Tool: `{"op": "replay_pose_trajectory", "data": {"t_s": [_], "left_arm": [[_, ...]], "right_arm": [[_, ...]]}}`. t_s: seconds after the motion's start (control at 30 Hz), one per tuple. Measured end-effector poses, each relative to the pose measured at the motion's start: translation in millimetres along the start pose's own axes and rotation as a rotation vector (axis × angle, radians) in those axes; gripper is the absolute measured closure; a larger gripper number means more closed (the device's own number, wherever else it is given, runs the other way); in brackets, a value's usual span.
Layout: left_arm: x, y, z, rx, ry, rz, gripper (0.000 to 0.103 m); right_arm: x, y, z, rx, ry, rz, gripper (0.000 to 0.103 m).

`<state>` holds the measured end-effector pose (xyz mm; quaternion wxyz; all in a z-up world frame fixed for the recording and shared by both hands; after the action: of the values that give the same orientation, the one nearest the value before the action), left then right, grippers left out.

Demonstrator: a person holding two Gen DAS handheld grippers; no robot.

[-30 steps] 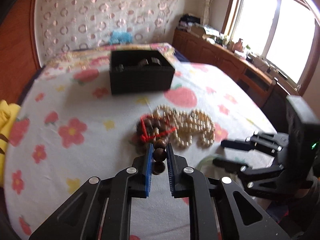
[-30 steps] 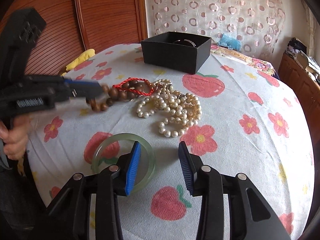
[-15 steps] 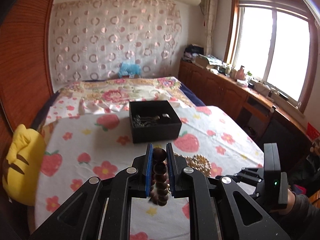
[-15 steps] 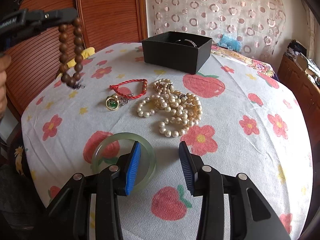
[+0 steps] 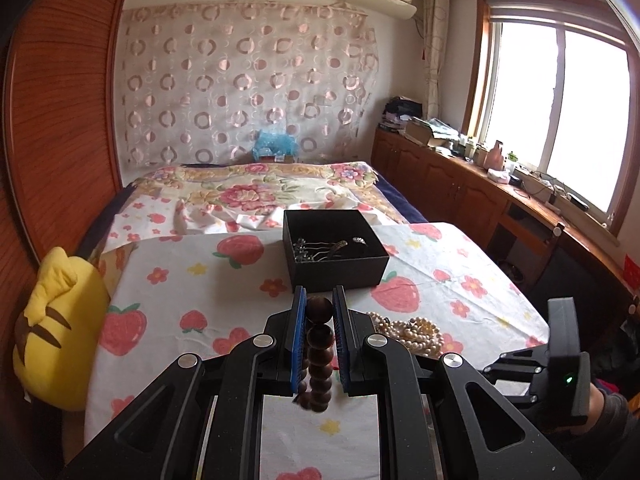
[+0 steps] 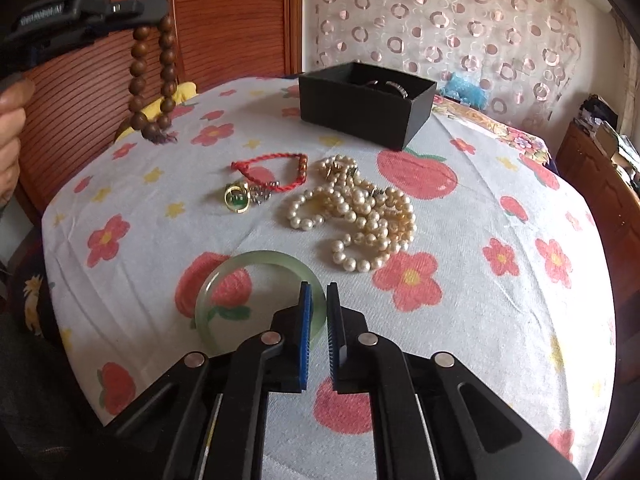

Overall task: Organize jewelry
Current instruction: 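Carry the bead bracelet into the box with the left gripper while the right gripper grasps the jade bangle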

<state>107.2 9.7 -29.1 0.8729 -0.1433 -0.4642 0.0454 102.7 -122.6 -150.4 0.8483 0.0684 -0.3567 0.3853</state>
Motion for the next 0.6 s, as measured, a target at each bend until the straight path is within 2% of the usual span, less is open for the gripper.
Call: {"op": "replay_pose_trajectory", "data": {"t_s": [0.23, 0.6], "left_arm": [[3.0, 4.5, -2.8, 0.012, -0.003, 0.004, 0.091], [21.6, 3.8, -16.1, 0.014, -0.014, -0.011, 0.091]], "right_arm": [[20.7, -16.7, 19.6, -0.074, -0.065, 0.019, 0.095], [61.7, -55.5, 24.3, -0.126, -0.121, 0.029, 0.095]]}}
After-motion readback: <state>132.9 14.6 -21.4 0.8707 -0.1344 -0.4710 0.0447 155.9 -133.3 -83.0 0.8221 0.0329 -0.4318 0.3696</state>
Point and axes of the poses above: each gripper's, at about its wrist camera, not at the fingertips, and z roughly against the way its jaws point, y to its left, x to its top, the point moved 7 cm from there along -z, roughly the way its jaws point, and after that the axes turned 13 degrees about z, right-handed, at the moved point
